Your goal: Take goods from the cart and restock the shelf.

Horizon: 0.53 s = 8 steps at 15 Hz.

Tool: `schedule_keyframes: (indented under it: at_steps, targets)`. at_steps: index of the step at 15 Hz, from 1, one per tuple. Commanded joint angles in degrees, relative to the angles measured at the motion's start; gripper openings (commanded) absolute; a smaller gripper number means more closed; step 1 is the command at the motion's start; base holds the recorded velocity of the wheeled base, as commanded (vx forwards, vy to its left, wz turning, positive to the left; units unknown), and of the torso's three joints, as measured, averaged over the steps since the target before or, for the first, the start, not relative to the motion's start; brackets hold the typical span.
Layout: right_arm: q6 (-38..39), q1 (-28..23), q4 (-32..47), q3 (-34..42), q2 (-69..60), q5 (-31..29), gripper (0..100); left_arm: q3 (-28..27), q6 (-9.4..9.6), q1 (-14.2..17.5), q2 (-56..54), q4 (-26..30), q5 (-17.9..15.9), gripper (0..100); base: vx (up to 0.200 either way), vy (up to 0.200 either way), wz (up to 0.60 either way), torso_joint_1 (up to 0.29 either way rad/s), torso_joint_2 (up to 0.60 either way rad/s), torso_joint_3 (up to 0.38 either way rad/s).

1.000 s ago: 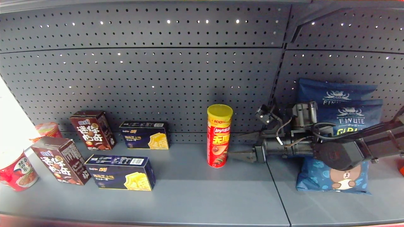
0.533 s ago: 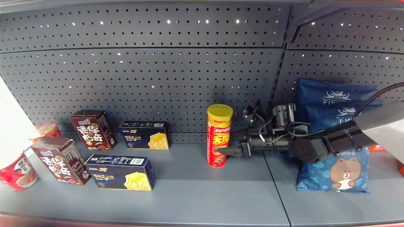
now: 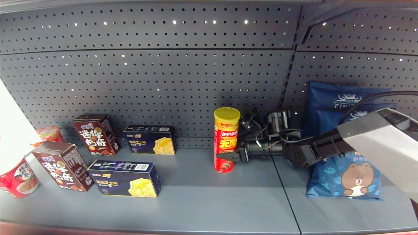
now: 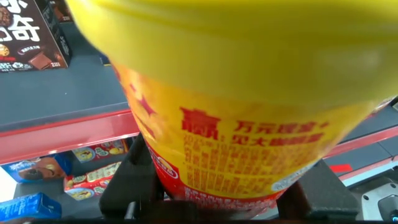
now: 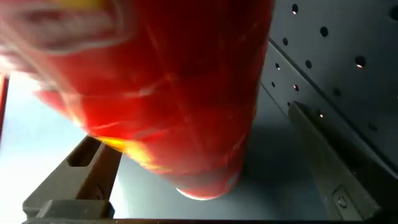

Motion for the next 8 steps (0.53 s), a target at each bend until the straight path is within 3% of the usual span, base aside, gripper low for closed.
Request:
schedule_keyframes:
  at_steps: [1, 8]
  targets:
    - [0.0, -0.1, -0.1, -0.6, 0.6, 0.1, 0, 0.0, -0.02, 0.0, 0.1, 0.0, 0.0, 0, 0.000, 0.000, 0.00, 0.000, 0.00, 0.000]
    - [0.5, 1.4, 0.3, 7.8, -9.9, -4.8, 0, 0.0, -1.60, 0.0, 0.1, 0.0, -0.2, 0, 0.000, 0.000, 0.00, 0.000, 0.00, 0.000]
